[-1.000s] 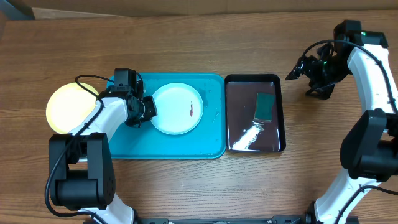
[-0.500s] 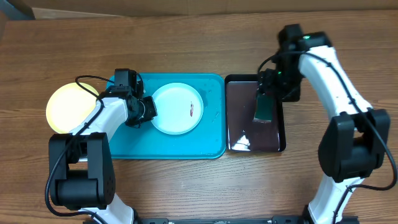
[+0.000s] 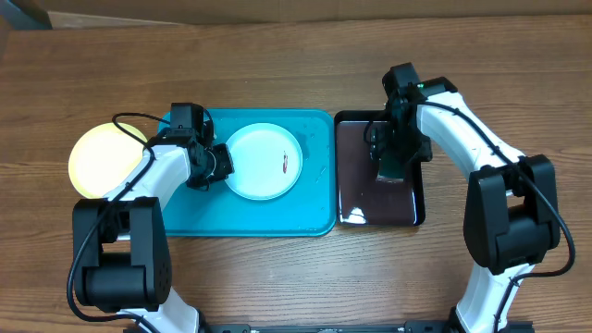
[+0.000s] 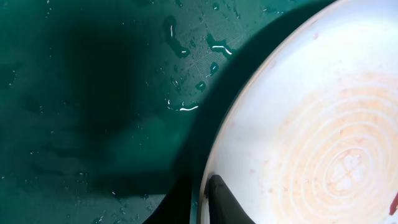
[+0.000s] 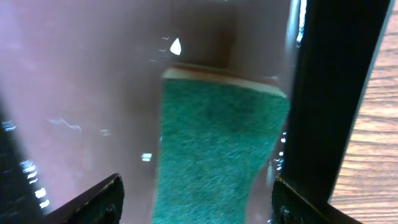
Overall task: Clean dirty plates on tray and stack at the side
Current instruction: 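Lower the right gripper into the black tray and grasp the sponge, then dip and wipe the held sponge in the black tray's water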
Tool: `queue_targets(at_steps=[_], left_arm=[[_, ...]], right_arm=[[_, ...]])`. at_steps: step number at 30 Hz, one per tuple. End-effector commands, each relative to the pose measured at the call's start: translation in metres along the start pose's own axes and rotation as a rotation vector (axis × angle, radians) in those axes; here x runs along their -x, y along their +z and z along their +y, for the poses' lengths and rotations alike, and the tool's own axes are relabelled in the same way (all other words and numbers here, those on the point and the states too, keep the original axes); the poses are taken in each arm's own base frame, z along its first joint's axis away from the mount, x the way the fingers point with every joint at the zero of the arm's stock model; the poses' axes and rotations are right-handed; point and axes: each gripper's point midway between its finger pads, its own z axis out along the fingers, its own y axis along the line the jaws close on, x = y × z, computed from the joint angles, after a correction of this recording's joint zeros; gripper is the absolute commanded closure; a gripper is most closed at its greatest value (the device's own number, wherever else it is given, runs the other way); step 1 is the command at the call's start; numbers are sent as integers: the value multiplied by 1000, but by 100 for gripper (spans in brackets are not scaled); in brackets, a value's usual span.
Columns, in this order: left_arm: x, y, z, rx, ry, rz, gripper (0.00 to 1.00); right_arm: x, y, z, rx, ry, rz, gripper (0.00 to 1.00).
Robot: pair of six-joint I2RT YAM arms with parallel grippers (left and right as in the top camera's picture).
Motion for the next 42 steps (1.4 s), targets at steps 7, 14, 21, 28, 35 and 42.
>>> queue_targets(at_steps=[7,14,21,28,35,42], left_arm=[[-6,5,2,10,-7,22,87],[-7,5,2,10,-8,22,87],[-7,5,3,10,-8,23,87],[-8,5,3,12,-8,28,87],[-8,5,4,16,-9,28,86],[-8,5,5,21,-8,26,86]], right_arm=[[-10,30,-4,-16,35,-20,38],[-2,28,-1,-3,37,-50,36],[11,11,3,4,29,-74,28],[13,9,3,6,29,-80,37],[8,14,2,3,29,-68,44],[6,16,2,4,29,-60,68]])
